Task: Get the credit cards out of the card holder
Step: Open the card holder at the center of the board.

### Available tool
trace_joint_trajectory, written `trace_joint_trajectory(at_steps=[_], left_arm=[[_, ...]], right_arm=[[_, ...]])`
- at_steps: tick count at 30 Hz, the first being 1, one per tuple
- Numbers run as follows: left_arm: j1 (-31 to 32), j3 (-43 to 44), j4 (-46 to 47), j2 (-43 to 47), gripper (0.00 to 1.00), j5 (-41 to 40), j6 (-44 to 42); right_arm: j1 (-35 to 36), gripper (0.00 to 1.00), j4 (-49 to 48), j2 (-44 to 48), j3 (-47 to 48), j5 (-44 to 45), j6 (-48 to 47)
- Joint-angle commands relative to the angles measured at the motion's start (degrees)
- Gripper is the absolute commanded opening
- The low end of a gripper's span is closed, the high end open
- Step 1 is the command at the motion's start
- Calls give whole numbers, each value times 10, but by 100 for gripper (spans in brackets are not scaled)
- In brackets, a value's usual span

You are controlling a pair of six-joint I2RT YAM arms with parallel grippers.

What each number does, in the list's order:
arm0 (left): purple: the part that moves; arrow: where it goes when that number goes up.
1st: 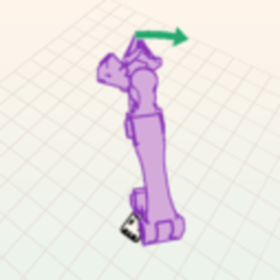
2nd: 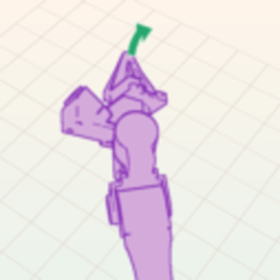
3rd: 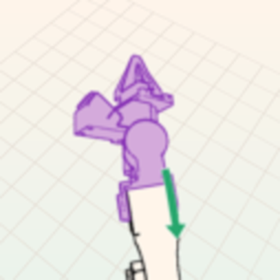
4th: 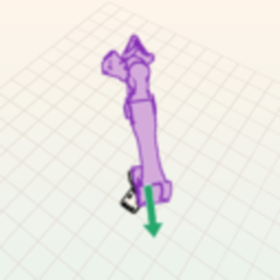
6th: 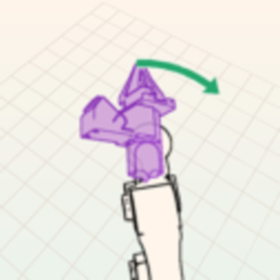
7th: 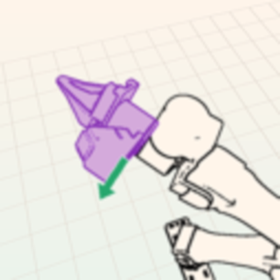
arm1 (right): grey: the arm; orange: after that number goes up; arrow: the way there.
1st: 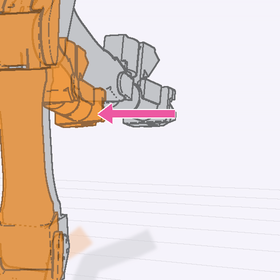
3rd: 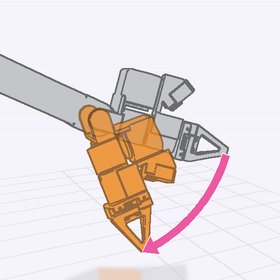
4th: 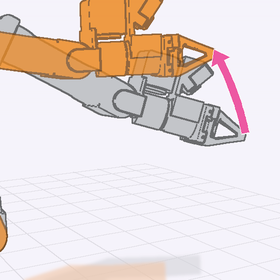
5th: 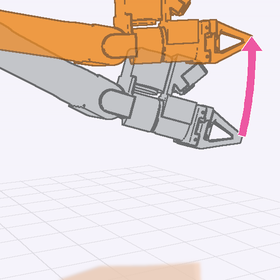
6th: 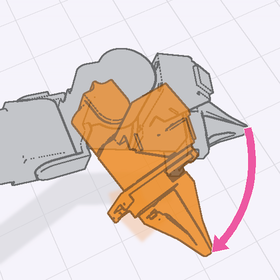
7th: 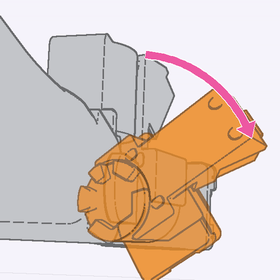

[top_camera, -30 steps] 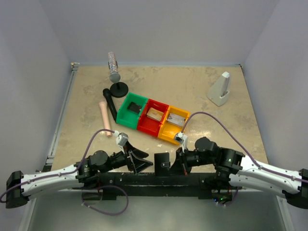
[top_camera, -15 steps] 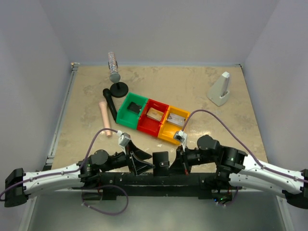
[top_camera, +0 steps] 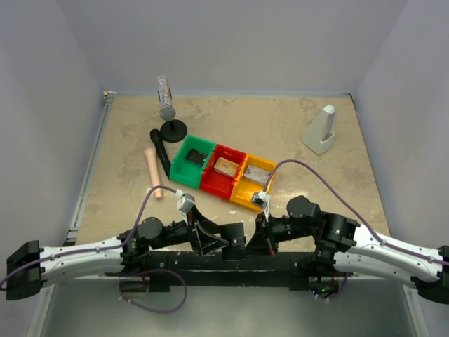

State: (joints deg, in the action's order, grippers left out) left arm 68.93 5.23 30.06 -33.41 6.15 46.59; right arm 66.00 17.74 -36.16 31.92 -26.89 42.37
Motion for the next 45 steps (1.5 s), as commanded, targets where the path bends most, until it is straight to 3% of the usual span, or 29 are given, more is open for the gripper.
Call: trace_joint_trajectory(at_steps=[1, 8, 17, 25, 29, 32, 36, 40, 45], left_arm=[[-5, 9, 98, -40, 78, 40, 13], [-6, 7, 124, -29, 63, 40, 16], [-6, 1, 125, -5, 36, 40, 20], [-6, 9, 131, -13, 29, 54, 19], [-6, 11, 115, -5, 27, 50, 16], [-6, 14, 87, 10, 25, 40, 11], [-6, 31, 18, 33, 19, 20, -1], [-6, 92, -97, 27, 0, -31, -12], [-2, 187, -236, -22, 0, -103, -19]], right_arm=[[2, 0, -41, -1, 31, -22, -11], [2, 0, -31, 9, 19, -14, -13], [2, 0, -31, 10, 9, -8, -11], [2, 0, -22, 7, 11, 7, -5], [2, 35, 17, 21, 26, 25, -12], [1, 53, 62, 43, 39, 51, -22], [1, 60, 141, 59, 80, 94, -46], [8, 65, 233, 14, 154, 169, -71], [86, 66, 313, -83, 266, 370, -64]])
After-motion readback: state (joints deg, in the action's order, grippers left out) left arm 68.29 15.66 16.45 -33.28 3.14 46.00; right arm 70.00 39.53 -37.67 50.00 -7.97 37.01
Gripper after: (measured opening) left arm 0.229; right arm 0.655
